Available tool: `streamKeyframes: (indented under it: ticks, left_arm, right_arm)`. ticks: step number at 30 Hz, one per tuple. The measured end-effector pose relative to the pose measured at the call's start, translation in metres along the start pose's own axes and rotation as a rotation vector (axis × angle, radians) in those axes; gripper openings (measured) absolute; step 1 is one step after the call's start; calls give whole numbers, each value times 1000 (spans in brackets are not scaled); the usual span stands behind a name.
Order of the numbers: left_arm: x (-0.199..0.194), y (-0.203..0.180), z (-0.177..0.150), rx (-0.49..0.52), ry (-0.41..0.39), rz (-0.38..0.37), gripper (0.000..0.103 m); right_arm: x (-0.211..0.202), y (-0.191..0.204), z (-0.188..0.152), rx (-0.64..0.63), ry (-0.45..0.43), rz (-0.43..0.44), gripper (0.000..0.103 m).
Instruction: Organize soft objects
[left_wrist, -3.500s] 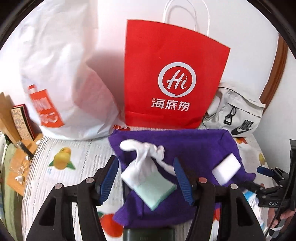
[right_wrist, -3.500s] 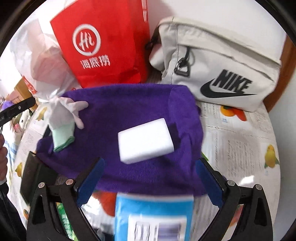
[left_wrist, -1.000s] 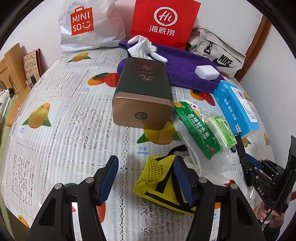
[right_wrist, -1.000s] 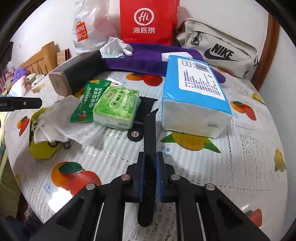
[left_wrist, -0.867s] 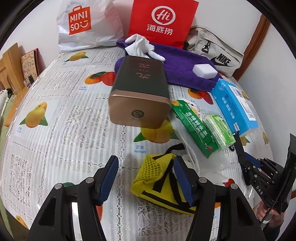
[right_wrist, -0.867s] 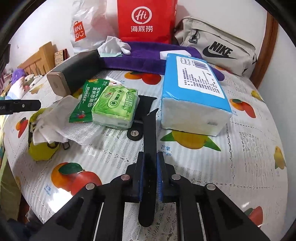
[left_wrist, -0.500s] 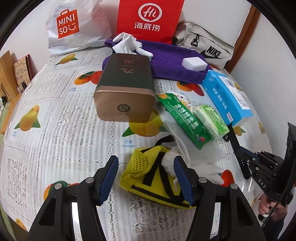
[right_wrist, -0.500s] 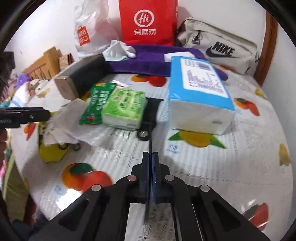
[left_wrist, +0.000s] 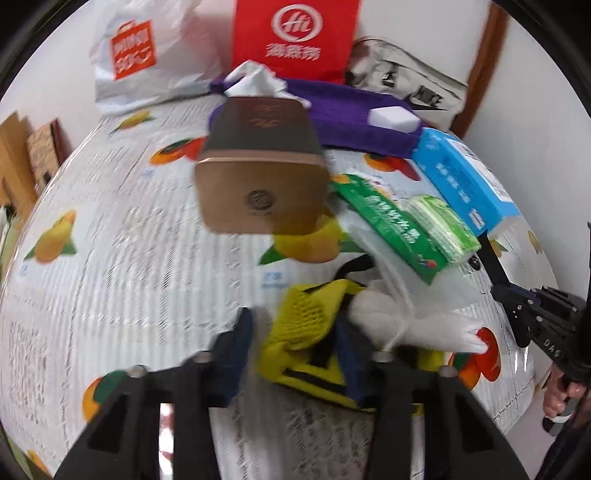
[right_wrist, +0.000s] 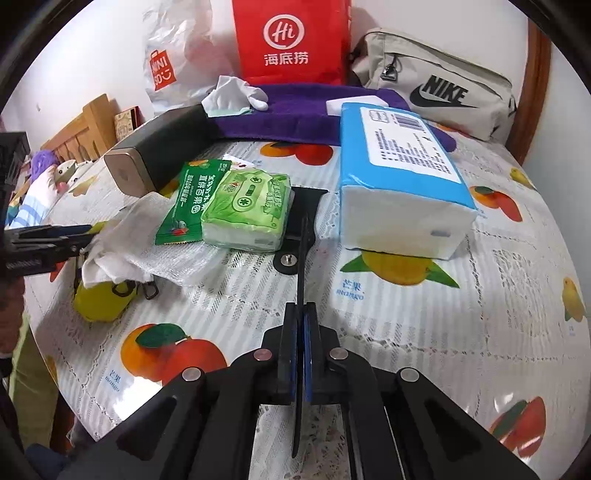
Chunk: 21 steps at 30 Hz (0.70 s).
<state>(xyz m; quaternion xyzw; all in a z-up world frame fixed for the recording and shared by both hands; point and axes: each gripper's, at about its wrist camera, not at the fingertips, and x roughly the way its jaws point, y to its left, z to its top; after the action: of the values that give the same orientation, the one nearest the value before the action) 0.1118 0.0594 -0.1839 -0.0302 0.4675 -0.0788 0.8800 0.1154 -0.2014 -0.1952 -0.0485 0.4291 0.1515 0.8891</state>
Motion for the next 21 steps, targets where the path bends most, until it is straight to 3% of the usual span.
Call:
streamKeyframes:
  ticks: [5,9,12,21]
  left_arm:
    - [-15,6,7,-47,-36,-9,26]
    - [-47,6,14,-18,-121,70,26]
    - [-66,5,17,-13,-161,71,26]
    - [-42,19,2,-58,-47,131,30]
  right_arm:
    - [-15,-6,-9,21,5,-17,3]
    - [-25,-16,-14,49,1,-32,3]
    - [-28,-22,-15,74,-1,-47,3]
    - [-31,-20,-20,57,6,-53,3]
